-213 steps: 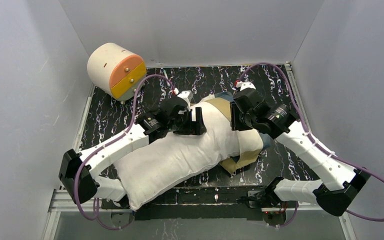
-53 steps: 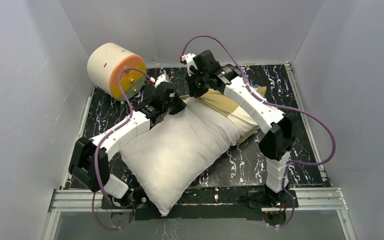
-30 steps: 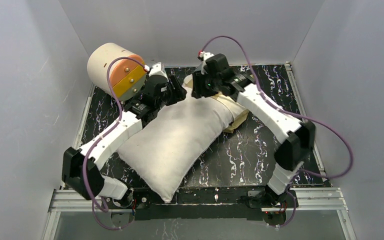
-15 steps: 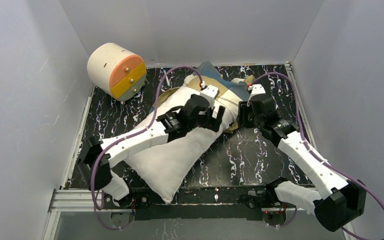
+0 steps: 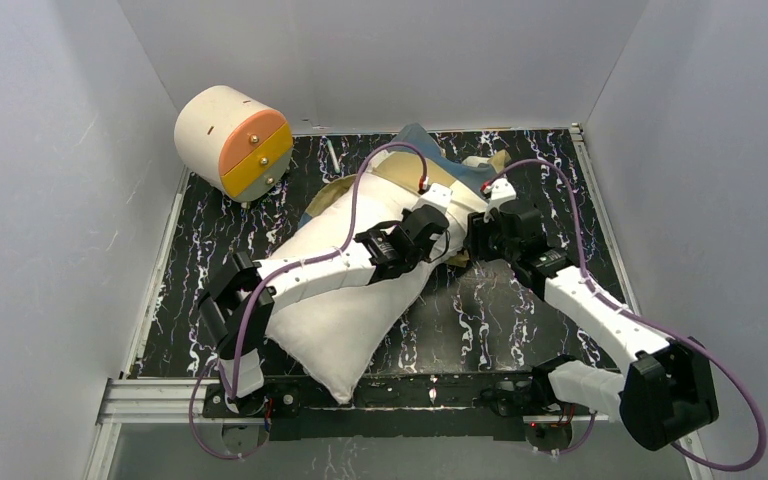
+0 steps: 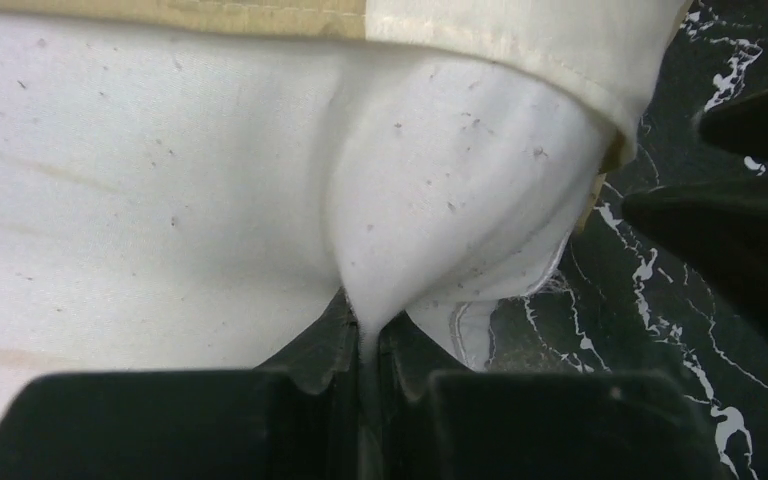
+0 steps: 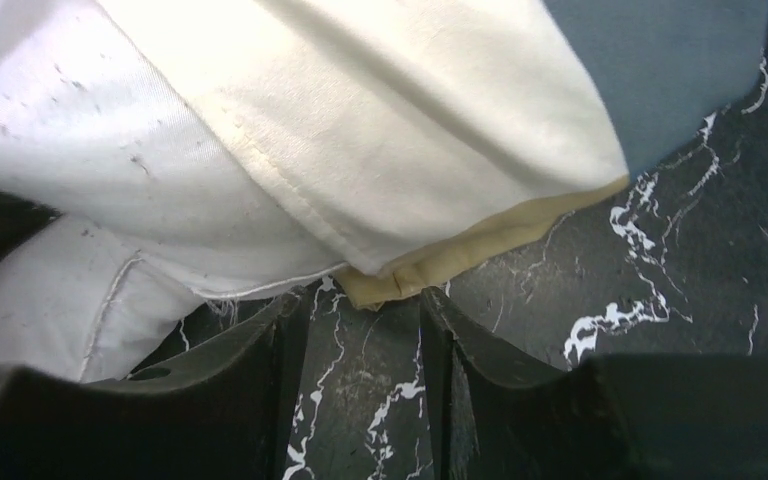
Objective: Put the pillow into the pillowcase
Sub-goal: Stuff the pillow into the pillowcase.
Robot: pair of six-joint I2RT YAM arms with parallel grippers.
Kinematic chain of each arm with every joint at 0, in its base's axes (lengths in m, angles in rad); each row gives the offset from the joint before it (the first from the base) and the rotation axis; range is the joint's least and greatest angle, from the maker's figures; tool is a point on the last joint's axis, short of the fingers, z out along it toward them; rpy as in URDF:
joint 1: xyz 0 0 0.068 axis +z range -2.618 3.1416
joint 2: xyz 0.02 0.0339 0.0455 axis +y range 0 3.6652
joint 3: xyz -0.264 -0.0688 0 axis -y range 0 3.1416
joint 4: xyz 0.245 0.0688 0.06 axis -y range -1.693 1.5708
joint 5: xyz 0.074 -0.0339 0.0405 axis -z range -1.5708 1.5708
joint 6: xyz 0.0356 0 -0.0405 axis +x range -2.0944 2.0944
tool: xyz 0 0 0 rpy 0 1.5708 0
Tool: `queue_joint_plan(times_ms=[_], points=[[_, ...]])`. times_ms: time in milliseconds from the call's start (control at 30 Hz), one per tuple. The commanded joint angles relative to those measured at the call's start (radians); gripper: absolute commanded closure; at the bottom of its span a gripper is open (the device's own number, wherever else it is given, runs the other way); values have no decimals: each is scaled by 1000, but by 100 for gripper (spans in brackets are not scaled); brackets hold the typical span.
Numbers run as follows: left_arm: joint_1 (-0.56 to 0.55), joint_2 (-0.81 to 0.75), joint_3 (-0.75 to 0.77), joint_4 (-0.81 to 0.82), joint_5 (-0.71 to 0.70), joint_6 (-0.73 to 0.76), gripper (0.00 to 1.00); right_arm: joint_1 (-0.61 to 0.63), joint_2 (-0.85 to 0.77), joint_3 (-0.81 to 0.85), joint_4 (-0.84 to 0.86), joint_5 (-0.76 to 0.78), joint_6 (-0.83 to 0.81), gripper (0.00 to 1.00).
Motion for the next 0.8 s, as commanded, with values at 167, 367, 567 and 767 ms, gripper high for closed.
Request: queue_joint_plan(times_ms=[167, 367, 567, 767], points=[[22, -49, 77, 29, 8, -100, 100, -8, 117, -23, 266, 65, -129, 51], [54, -40, 80, 13, 27, -195, 100, -8, 85, -28, 251, 59, -132, 99], [96, -29, 113, 59, -5, -326, 100, -5, 29, 122, 88, -262, -91, 99], [95, 33, 244, 35, -56, -420, 100, 36, 43, 269, -12, -529, -55, 99]])
